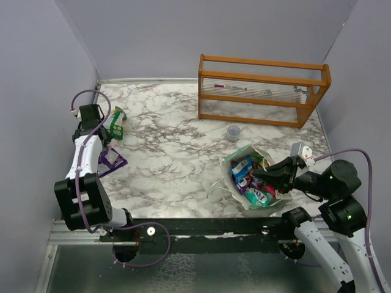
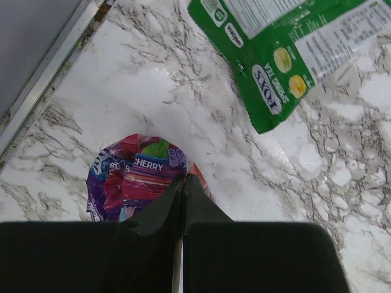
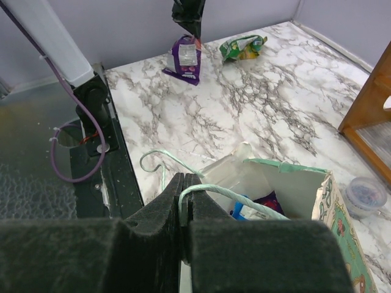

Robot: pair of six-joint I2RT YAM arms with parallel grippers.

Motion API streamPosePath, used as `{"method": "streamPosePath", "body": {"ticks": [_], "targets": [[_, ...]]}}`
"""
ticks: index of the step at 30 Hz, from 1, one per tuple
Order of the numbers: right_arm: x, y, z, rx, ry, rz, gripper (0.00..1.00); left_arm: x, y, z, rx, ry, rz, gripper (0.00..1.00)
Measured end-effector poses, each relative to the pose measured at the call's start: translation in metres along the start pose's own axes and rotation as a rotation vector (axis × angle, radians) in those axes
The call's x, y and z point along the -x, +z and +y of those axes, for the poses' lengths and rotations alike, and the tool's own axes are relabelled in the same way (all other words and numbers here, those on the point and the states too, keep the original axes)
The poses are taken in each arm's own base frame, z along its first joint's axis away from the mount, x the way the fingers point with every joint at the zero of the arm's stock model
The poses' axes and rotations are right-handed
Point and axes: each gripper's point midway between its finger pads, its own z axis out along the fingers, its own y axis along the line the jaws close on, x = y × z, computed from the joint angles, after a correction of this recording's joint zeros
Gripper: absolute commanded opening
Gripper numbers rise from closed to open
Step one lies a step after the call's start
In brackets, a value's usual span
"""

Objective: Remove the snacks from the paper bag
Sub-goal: Place the snack at the center of the board, then take out the snack from the paper bag.

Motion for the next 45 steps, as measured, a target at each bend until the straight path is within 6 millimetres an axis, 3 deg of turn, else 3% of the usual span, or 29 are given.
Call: {"method": "streamPosePath", "body": {"ticks": [6, 10, 11, 15, 17, 20, 22, 27, 33, 37, 41, 45], "targets": [[0.0, 0.0, 0.0, -0.001, 0.001, 0.0, 0.02, 0.015, 0.017, 0.015, -0.055, -0.121, -0.001, 0.0], [0.0, 0.0, -0.002, -0.009, 0.001, 0.0, 0.02, 0.015, 0.03, 0.004, -0.126, -0.151, 0.027, 0.01], [0.0, 0.0, -0.002, -0.011, 0.001, 0.0, 0.02, 0.015, 0.034, 0.001, -0.14, -0.154, 0.038, 0.06], [0.001, 0.0, -0.003, -0.015, -0.002, -0.003, 0.02, 0.022, 0.038, -0.011, -0.192, -0.153, 0.04, 0.49], [0.001, 0.0, -0.003, -0.016, -0.003, -0.004, 0.02, 0.028, 0.035, -0.016, -0.226, -0.149, 0.02, 0.6], [0.001, 0.0, -0.003, -0.016, -0.003, -0.004, 0.02, 0.033, 0.024, -0.022, -0.274, -0.143, -0.023, 0.67], [0.001, 0.0, -0.003, -0.017, -0.002, -0.004, 0.02, 0.031, 0.009, -0.024, -0.313, -0.145, -0.06, 0.74], [0.001, 0.0, -0.003, -0.017, -0.003, -0.004, 0.02, 0.009, -0.05, -0.043, -0.475, -0.133, -0.146, 0.76], [-0.002, 0.002, -0.004, -0.014, 0.002, 0.0, 0.02, -0.058, -0.129, -0.096, -0.792, -0.053, -0.139, 0.74], [-0.004, 0.003, -0.005, -0.009, 0.009, 0.008, 0.02, -0.098, -0.155, -0.115, -0.921, -0.052, -0.046, 0.74], [-0.004, 0.004, -0.005, -0.006, 0.01, 0.008, 0.02, -0.123, -0.181, -0.138, -1.036, -0.008, 0.04, 0.72], [-0.004, 0.004, -0.003, 0.008, 0.006, 0.004, 0.02, -0.143, -0.22, -0.163, -1.154, 0.084, 0.103, 0.72]]}}
